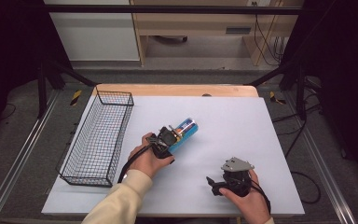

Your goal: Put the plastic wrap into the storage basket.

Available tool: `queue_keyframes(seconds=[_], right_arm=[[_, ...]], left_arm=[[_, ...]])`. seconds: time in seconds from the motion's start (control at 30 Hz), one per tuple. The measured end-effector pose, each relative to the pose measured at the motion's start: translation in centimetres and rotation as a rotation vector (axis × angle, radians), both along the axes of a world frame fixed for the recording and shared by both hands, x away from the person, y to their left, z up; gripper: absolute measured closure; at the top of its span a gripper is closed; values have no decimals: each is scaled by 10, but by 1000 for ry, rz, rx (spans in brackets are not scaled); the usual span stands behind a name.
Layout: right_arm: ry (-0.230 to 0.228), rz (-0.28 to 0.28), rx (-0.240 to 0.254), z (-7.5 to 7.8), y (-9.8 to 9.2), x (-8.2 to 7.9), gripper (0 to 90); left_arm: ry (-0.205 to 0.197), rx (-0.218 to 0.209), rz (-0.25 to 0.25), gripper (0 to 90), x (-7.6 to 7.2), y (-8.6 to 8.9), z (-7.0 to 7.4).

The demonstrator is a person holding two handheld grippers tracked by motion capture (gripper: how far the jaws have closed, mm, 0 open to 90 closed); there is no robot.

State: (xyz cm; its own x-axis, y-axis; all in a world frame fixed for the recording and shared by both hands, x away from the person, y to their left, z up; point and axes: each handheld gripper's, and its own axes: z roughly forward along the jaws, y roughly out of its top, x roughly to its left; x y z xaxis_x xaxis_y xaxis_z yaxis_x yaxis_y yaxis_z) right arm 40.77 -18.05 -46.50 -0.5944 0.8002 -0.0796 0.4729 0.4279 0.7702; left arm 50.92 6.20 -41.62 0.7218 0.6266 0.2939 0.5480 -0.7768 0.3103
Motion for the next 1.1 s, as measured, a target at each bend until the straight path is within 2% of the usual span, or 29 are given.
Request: queue_keyframes(seconds=[0.1,0.33,0.83,0.93,1.1], right_arm=[[2,0,3,1,0,0,79],[1,4,7,1,0,0,79],[5,-2,20,3,1,-1,79],[3,-2,16,2,1,-1,79],[-2,-2,16,2,0,-1,80]], left_arm=[[-10,-2,1,319,-1,1,7],[-39,-11,14,319,-6,9,34],[-112,22,44,319,-18,27,83],[-123,13,55,319,-20,32,89],[-128,27,70,319,-21,44,96]])
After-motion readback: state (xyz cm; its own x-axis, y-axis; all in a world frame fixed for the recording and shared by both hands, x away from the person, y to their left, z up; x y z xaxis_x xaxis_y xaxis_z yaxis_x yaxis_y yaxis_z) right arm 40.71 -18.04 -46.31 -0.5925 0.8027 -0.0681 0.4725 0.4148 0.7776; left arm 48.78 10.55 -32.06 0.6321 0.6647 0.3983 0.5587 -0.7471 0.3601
